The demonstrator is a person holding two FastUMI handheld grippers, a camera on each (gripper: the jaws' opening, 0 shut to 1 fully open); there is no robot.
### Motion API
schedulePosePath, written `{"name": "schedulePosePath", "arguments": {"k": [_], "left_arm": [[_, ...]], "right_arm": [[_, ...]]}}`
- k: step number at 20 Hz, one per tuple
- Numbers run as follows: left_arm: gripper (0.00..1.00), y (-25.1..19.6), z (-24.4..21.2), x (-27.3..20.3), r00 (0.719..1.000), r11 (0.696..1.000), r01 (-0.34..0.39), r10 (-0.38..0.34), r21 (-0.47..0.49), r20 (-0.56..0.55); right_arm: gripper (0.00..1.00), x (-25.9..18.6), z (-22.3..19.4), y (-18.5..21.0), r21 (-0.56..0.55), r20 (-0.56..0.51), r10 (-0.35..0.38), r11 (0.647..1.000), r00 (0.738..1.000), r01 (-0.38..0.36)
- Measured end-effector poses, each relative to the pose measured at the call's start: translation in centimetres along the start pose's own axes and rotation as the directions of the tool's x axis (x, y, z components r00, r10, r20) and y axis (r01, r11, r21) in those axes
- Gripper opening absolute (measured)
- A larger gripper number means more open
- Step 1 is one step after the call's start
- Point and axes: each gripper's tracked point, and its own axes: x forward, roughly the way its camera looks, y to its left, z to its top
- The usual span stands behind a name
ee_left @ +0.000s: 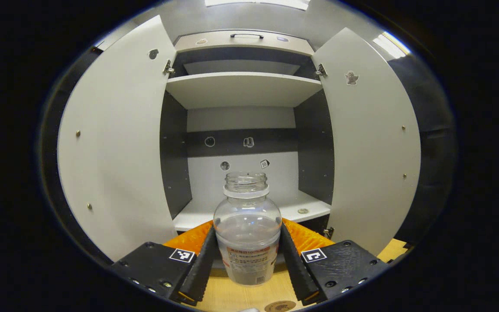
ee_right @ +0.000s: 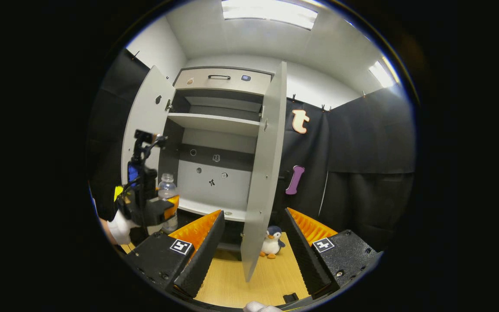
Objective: Grasp the bottle in the cabinet with the left hand and place it on the coaster, then close the right door with the right hand and the left door with the left hand.
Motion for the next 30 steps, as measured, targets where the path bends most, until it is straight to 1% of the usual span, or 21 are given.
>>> {"name": "schedulePosePath", "arguments": {"k": [1, 3, 5, 8, 10, 12, 14, 17, 19, 20, 21, 23, 26, 30], "left_arm": [[0.74, -0.1, -0.9, -0.9, 1.0, 1.0, 0.003, -0.003, -0.007, 0.0], [0.74, -0.7, -3.0, -2.3, 1.0, 0.999, 0.026, -0.026, -0.028, -0.008], [0.74, -1.2, -5.0, -3.4, 0.999, 0.998, 0.033, -0.034, -0.049, -0.018], [0.74, -3.0, -8.5, -3.9, 0.996, 0.993, 0.059, -0.065, -0.105, -0.055], [0.74, -4.3, -11.2, -4.2, 0.993, 0.99, 0.072, -0.083, -0.118, -0.089], [0.74, -5.4, -13.3, -4.3, 0.99, 0.992, 0.082, -0.091, -0.094, -0.105], [0.74, -6.4, -15.6, -4.2, 0.987, 0.992, 0.097, -0.106, -0.077, -0.12], [0.74, -6.7, -18.7, -3.8, 0.984, 0.993, 0.087, -0.098, -0.077, -0.147], [0.75, -6.6, -20.1, -3.6, 0.985, 0.993, 0.081, -0.093, -0.088, -0.144], [0.78, -6.7, -20.7, -3.5, 0.986, 0.992, 0.084, -0.096, -0.089, -0.135], [0.75, -6.8, -21.3, -3.2, 0.986, 0.991, 0.093, -0.105, -0.092, -0.13], [0.74, -6.9, -22.5, -2.7, 0.986, 0.991, 0.1, -0.111, -0.091, -0.125], [0.74, -7.4, -24.0, -2.4, 0.986, 0.992, 0.106, -0.113, -0.064, -0.12], [0.74, -8.7, -26.5, -2.7, 0.983, 0.99, 0.125, -0.132, -0.067, -0.128]], "right_arm": [[0.83, -0.5, -0.2, -0.1, 0.003, -0.007, -0.006, 1.0, 1.0, 0.006], [0.83, -1.2, -0.9, -0.5, 0.003, -0.026, -0.016, 1.0, 1.0, 0.016], [0.83, -1.5, -1.8, -1.0, -0.008, -0.044, -0.021, 1.0, 0.999, 0.02], [0.83, -1.6, -3.7, -1.4, -0.011, -0.081, -0.011, 1.0, 0.997, 0.011], [0.84, -1.7, -5.5, -1.9, -0.002, -0.1, -0.013, 1.0, 0.995, 0.013], [0.84, -1.7, -7.4, -2.4, -0.012, -0.129, -0.016, 1.0, 0.992, 0.014], [0.84, -1.6, -8.6, -3.1, 0.01, -0.146, -0.011, 1.0, 0.989, 0.013], [0.83, -1.1, -9.8, -3.8, 0.038, -0.16, -0.005, 0.999, 0.987, 0.011], [0.84, -1.0, -10.4, -4.0, 0.051, -0.164, 0.007, 0.999, 0.986, 0.002], [0.84, -0.7, -10.7, -4.3, 0.05, -0.168, 0.009, 0.999, 0.986, 0.0], [0.84, -0.6, -11.1, -4.4, 0.043, -0.176, 0.012, 0.999, 0.984, -0.004], [0.84, -0.2, -12.2, -4.4, 0.026, -0.204, 0.019, 1.0, 0.979, -0.014], [0.83, 0.1, -13.2, -4.5, 0.002, -0.221, 0.029, 1.0, 0.975, -0.029], [0.84, 0.5, -14.9, -3.9, -0.029, -0.248, 0.048, 0.998, 0.968, -0.057]]}}
